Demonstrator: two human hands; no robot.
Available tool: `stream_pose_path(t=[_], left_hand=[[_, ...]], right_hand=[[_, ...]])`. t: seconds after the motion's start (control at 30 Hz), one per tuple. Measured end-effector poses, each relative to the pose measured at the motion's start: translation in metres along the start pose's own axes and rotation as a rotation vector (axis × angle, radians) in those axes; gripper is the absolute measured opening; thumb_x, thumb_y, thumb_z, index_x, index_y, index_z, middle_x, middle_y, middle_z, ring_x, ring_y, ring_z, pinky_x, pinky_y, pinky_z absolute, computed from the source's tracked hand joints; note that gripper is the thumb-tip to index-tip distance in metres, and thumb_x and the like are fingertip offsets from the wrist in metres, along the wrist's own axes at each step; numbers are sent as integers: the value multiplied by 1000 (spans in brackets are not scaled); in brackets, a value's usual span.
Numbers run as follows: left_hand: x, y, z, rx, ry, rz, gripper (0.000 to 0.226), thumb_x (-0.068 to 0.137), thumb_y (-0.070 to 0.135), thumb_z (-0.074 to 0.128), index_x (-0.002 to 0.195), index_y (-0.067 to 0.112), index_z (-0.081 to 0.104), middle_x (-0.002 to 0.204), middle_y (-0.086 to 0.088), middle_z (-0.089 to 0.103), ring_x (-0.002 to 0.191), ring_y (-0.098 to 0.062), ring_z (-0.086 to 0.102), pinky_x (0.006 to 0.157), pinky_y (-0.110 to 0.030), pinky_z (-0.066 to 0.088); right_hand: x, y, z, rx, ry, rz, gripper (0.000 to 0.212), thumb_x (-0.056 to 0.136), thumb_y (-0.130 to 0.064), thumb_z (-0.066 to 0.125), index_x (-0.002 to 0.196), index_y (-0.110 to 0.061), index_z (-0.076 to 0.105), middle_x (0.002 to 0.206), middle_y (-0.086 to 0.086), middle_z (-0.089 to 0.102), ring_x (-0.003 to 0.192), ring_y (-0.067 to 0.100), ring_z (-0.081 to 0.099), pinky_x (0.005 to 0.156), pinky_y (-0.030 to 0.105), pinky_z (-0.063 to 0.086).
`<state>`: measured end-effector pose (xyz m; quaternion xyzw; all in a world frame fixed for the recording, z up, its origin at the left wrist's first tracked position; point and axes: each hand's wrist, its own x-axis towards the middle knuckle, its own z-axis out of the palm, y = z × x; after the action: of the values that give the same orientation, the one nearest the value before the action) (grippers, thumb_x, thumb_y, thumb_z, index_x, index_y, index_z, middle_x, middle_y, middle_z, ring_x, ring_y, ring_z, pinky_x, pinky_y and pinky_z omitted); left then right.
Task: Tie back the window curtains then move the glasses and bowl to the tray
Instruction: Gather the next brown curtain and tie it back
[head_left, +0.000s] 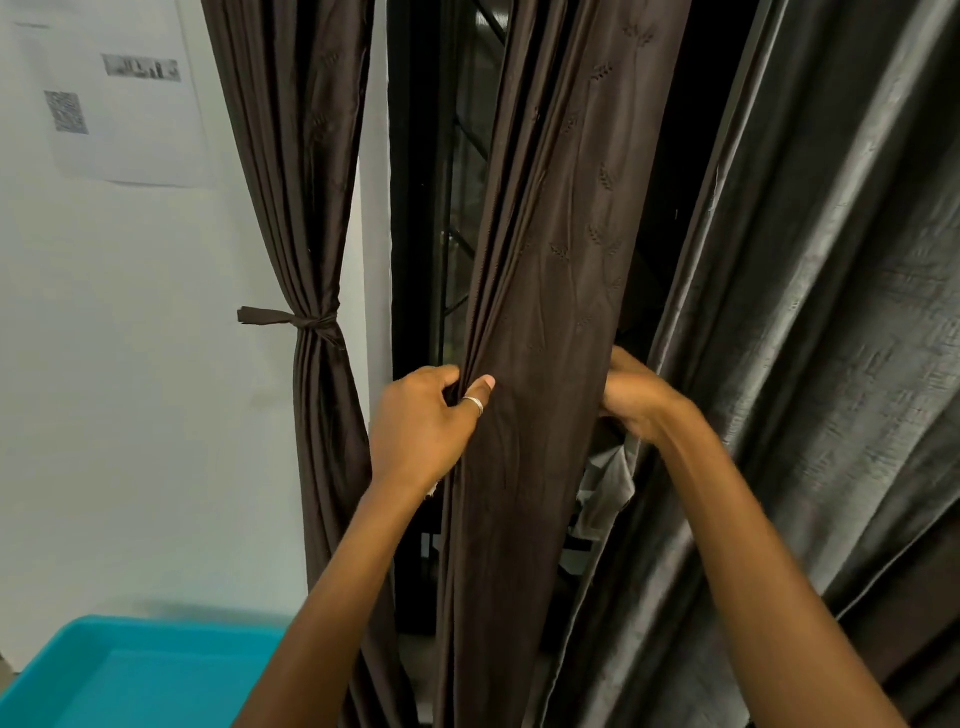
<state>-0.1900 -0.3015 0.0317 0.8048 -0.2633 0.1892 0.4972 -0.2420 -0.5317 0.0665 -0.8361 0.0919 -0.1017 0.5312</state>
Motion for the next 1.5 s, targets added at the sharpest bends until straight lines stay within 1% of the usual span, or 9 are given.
stream_pose_path(t=[0.23, 0.33, 0.47, 0.7, 0.87, 1.03, 1.2, 1.37, 1.5], left_hand=[[-2, 17, 29, 217, 104, -2, 45, 92, 58, 61, 79, 15, 63, 71, 9, 46, 60, -14, 51, 47, -23, 29], [-3, 23, 37, 193, 87, -13, 41, 91, 57, 62, 73, 21, 51, 71, 5, 55, 68, -21, 64, 55, -30, 46], [-5, 31, 44, 87, 112, -47, 41, 89, 51, 69, 111, 17, 66, 94, 3, 66, 85, -18, 66, 74, -36, 55], [-23, 38, 38, -297, -7, -48, 22, 82, 36, 75, 88, 37, 54, 95, 13, 52, 81, -7, 61, 71, -35, 56], [-30, 38, 33, -410, -177, 34, 24, 84, 11, 70, 87, 35, 72, 94, 19, 59, 93, -1, 62, 83, -29, 57], [-26, 37, 30, -463, -242, -139, 17, 90, 37, 61, 89, 33, 78, 95, 9, 74, 90, -2, 69, 87, -32, 57], [-18, 43, 32, -456, -360, -211, 77, 76, 84, 51, 92, 13, 76, 94, -15, 75, 95, -31, 71, 89, -55, 58], [-9, 40, 31, -507, -450, -259, 46, 90, 61, 59, 87, 21, 81, 92, -11, 78, 92, -22, 76, 91, -44, 60], [-6, 38, 29, -506, -431, -237, 40, 101, 46, 54, 89, 19, 81, 91, -9, 79, 93, -20, 76, 92, -44, 60]], right_hand=[[-54, 3, 41, -30, 729, -64, 21, 96, -24, 61, 78, -22, 71, 71, -1, 72, 72, 22, 71, 67, 46, 61], [-72, 1, 62, 411, 815, -48, 16, 101, -20, 57, 94, -22, 72, 84, 5, 76, 70, 14, 73, 63, 38, 63], [-87, -3, 85, 697, 862, -162, 11, 102, -20, 58, 112, -20, 63, 100, 6, 73, 82, 15, 76, 66, 24, 60], [-89, -8, 102, 565, 880, -279, 17, 97, -17, 65, 105, -29, 57, 86, -3, 70, 82, 14, 71, 85, 45, 61], [-89, -9, 98, 775, 696, -275, 22, 97, -9, 65, 115, -19, 57, 73, -4, 64, 77, 15, 65, 80, 33, 56], [-92, -10, 86, 967, 515, -255, 26, 97, -8, 65, 121, -12, 55, 76, 1, 70, 76, 16, 73, 68, 30, 59], [-88, -6, 90, 707, 527, -289, 22, 97, -12, 66, 117, -13, 58, 79, 3, 71, 76, 14, 72, 71, 25, 58], [-88, 0, 89, 516, 550, -292, 27, 95, -14, 67, 120, -22, 59, 94, 4, 75, 95, 25, 75, 91, 49, 59], [-94, 7, 92, 418, 495, -302, 46, 94, -13, 70, 136, -25, 55, 121, -7, 72, 117, 10, 67, 103, 43, 54]])
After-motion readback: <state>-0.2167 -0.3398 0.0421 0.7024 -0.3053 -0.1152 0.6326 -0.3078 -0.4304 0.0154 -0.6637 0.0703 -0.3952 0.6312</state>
